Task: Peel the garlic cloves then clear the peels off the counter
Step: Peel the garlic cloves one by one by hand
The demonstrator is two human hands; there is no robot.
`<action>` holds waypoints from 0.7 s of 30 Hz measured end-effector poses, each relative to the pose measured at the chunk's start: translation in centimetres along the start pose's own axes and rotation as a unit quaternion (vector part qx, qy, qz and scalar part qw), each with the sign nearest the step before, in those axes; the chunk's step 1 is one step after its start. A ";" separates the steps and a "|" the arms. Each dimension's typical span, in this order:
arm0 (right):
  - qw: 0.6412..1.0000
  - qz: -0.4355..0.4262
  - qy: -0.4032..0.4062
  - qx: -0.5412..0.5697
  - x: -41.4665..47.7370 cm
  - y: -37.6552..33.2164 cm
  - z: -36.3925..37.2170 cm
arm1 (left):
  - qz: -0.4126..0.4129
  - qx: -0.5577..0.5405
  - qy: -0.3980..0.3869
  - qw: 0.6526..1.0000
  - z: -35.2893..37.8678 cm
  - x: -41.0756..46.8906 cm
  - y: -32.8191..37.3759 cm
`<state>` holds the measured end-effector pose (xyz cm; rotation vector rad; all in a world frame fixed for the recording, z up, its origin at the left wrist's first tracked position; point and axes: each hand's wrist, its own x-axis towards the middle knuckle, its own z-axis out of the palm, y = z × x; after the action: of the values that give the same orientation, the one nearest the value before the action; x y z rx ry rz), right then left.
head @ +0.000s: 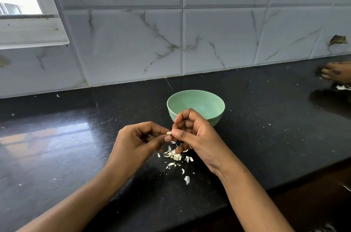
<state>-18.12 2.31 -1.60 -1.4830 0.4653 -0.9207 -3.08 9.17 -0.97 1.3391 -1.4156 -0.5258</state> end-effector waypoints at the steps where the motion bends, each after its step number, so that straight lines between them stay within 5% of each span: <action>1: 1.000 -0.002 0.001 -0.001 0.0 0.0 0.0 | 0.003 0.010 0.005 1.000 -0.1 0.0 -0.1; 15: 1.000 -0.010 0.019 -0.005 0.0 0.0 0.0 | 0.005 0.021 0.005 1.000 -0.1 -0.1 -0.1; 21: 1.000 -0.005 0.020 0.007 0.0 -0.1 0.0 | -0.062 -0.097 -0.031 0.993 -0.3 0.3 -0.3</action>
<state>-18.12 2.38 -1.53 -1.4586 0.4800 -0.9608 -2.61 8.96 -1.00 1.2686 -1.2999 -0.7727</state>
